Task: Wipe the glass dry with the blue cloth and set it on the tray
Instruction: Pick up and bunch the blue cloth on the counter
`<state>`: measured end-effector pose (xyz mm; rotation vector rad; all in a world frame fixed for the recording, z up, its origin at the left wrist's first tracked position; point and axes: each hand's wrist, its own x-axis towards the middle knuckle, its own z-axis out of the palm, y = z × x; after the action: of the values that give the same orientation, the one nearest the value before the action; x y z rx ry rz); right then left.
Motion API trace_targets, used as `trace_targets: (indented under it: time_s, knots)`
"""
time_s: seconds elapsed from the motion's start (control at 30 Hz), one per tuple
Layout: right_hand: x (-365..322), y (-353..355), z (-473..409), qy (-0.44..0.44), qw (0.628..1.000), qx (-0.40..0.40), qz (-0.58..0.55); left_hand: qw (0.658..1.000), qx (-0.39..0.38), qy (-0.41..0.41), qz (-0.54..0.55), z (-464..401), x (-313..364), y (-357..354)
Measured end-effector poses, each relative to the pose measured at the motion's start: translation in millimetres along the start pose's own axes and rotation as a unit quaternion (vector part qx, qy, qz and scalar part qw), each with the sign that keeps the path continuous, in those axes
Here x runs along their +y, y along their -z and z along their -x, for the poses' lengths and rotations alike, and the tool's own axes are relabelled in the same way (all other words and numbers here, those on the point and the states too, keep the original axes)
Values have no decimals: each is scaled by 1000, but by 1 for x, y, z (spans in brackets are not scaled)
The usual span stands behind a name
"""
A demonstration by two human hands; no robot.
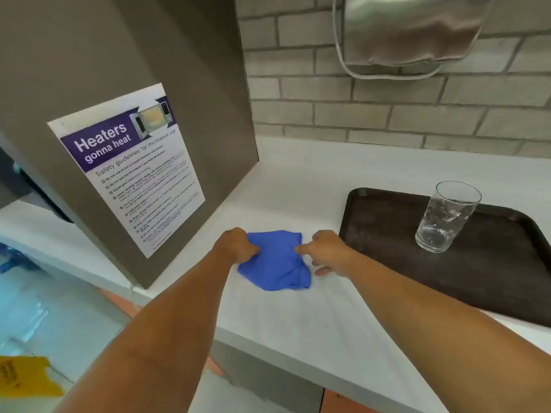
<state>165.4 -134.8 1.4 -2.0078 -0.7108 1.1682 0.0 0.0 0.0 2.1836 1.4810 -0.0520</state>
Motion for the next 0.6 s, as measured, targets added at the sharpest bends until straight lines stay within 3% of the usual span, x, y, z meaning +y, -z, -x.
trace_targets:
  time_s: [0.13, 0.47, 0.6]
  knots:
    - [3, -14, -14, 4, 1000, 16, -7, 999, -5, 13, 44, 1, -3, -9]
    - [13, -29, -32, 26, 993, 57, 100, 991, 27, 40, 123, -4, -5, -19]
    - [16, -32, -39, 20, 994, 67, 79, 986, 8, 36, 165, -6, -4, -24]
